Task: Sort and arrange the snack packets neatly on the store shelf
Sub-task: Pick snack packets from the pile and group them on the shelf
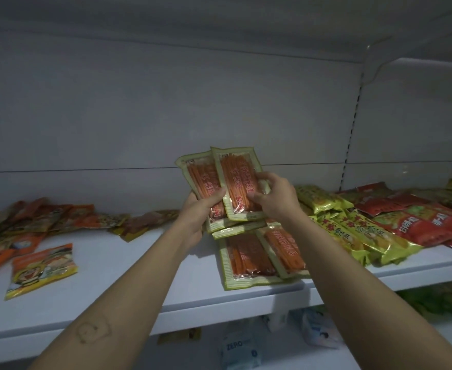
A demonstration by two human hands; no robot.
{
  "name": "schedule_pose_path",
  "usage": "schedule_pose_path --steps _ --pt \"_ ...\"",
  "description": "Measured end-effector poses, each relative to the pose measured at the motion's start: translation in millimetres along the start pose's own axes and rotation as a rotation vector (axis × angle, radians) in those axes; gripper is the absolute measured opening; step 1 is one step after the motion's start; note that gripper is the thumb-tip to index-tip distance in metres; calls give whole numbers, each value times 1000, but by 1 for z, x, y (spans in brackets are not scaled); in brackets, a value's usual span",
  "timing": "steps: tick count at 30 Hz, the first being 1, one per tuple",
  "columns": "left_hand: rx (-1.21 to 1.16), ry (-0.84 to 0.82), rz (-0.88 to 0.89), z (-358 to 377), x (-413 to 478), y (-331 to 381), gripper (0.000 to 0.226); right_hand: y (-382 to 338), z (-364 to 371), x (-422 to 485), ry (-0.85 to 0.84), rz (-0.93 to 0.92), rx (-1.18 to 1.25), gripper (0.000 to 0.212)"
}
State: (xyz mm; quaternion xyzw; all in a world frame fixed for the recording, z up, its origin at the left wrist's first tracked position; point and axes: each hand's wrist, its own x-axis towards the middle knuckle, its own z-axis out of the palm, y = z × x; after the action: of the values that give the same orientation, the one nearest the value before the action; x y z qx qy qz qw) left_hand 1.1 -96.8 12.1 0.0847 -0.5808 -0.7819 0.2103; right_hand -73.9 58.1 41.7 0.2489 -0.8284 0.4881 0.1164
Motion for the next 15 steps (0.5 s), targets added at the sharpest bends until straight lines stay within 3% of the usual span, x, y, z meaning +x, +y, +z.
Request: schedule_pose_path --steps 4,7,10,15 --pt "17 103 26 -16 9 3 37 10 6 6 28 95 46 52" --pt "52 313 152 -37 17 16 21 12 18 19 11 157 71 47" --pt "28 527 232 -61 17 31 27 12 37 31 -41 179 -41 43" --pt "-136 451 154 -88 9 32 40 2 79 37 -186 156 -102 30"
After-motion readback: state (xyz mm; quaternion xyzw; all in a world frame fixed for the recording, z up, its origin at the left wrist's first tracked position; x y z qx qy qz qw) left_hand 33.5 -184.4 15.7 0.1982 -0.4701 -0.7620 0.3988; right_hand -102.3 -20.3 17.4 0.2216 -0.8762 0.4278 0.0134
